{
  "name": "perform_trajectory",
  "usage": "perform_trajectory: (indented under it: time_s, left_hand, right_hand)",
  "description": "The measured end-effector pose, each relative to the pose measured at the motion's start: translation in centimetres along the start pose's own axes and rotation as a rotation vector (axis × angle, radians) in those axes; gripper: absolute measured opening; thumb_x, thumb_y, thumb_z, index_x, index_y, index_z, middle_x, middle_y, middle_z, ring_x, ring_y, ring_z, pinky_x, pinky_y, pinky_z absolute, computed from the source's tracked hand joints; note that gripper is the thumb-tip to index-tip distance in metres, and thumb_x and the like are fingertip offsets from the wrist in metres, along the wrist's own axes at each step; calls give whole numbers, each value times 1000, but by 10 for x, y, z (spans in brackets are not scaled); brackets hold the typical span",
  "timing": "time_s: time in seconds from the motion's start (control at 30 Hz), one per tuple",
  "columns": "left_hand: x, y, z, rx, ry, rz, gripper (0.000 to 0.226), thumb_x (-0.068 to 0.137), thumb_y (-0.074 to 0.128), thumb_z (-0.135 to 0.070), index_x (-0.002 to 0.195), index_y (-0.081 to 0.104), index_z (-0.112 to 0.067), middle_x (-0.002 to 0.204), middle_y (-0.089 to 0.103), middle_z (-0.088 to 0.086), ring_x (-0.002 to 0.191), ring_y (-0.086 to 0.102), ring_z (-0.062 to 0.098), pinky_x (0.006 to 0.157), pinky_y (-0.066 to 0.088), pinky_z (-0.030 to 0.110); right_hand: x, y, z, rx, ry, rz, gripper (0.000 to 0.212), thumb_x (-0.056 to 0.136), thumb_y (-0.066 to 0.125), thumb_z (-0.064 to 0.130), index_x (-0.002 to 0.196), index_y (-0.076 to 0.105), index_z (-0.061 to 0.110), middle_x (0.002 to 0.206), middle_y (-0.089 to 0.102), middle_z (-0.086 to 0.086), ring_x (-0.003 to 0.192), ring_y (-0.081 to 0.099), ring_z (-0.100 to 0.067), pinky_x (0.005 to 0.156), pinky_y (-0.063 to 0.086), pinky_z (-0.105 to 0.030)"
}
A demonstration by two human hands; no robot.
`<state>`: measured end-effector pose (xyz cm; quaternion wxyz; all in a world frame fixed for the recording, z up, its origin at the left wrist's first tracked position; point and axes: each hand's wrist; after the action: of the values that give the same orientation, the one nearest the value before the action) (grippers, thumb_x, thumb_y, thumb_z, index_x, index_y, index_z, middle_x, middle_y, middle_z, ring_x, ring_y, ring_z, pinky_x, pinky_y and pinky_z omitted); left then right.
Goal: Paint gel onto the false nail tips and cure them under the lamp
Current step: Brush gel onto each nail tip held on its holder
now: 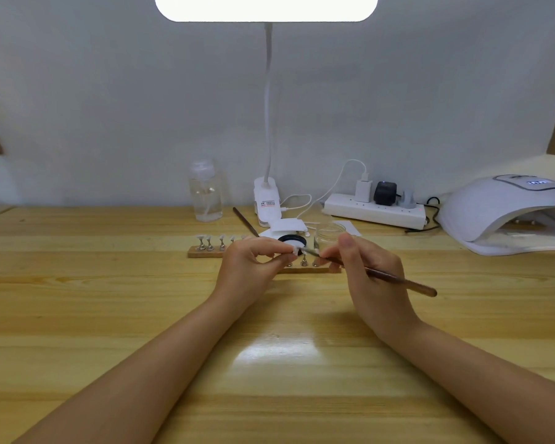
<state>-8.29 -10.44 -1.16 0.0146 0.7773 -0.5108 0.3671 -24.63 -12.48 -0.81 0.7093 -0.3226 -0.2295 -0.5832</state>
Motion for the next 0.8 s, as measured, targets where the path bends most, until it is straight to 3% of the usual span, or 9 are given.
perform_trajectory:
  time_s: [0.07, 0.23, 0.37, 0.5, 0.63, 0.73, 0.8]
  left_hand:
    - [0, 0, 0, 0, 6, 3, 17, 70, 75, -6, 86, 74, -11, 79, 71, 2, 80, 63, 24, 80, 49, 43]
    - [-1, -1, -2, 8, 4, 20, 17, 73, 73, -6, 86, 73, -18, 79, 69, -5, 84, 64, 19, 86, 48, 44]
    - [-1, -1, -4, 4, 1, 26, 19, 74, 72, -7, 87, 72, -21, 79, 67, -7, 86, 63, 18, 88, 46, 44]
    - [-1, -1, -3, 16, -6, 26, 18, 75, 72, -8, 88, 72, -20, 80, 68, -5, 88, 62, 18, 91, 44, 47]
    - [-1, -1, -3, 25, -14, 12, 18, 74, 73, -11, 84, 71, -27, 79, 66, -11, 88, 62, 17, 95, 38, 51]
    - [-1, 0, -5, 25, -18, 8, 22, 74, 73, -11, 85, 70, -29, 78, 65, -14, 89, 62, 18, 95, 37, 53]
    - [-1, -1, -5, 26, -9, 12, 20, 74, 73, -11, 85, 71, -28, 78, 65, -15, 89, 61, 19, 95, 37, 54]
  right_hand:
    - [1, 0, 0, -43, -2, 18, 30, 88, 41, 33, 76, 66, 21, 75, 68, 4, 71, 63, -7, 67, 52, -25]
    - [-1, 2, -1, 69, 62, 31, 38, 91, 45, 36, 67, 66, 15, 63, 66, 5, 59, 63, -1, 59, 48, -13]
    - [1, 0, -3, -53, -5, 28, 33, 93, 44, 33, 74, 66, 17, 72, 67, 8, 70, 63, -5, 65, 51, -23]
    - [-1, 2, -2, 62, 95, 29, 38, 87, 44, 41, 64, 66, 19, 55, 65, 1, 55, 61, -1, 57, 47, -12]
    - [1, 2, -2, -60, -5, 15, 30, 93, 44, 32, 72, 64, 23, 68, 65, 11, 66, 62, 0, 63, 49, -17]
    - [0, 2, -2, 20, 61, 38, 35, 87, 43, 37, 66, 65, 20, 60, 65, 7, 59, 62, -1, 60, 48, -15]
    - [-1, 2, -1, 13, 37, 29, 36, 93, 44, 34, 66, 64, 21, 59, 65, 6, 58, 60, 0, 58, 47, -14]
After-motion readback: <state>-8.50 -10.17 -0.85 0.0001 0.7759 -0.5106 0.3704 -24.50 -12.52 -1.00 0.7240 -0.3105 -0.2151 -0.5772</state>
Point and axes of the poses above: each hand's wrist, its own x-axis towards the middle knuckle, its own y-axis out of the palm, z = x × y
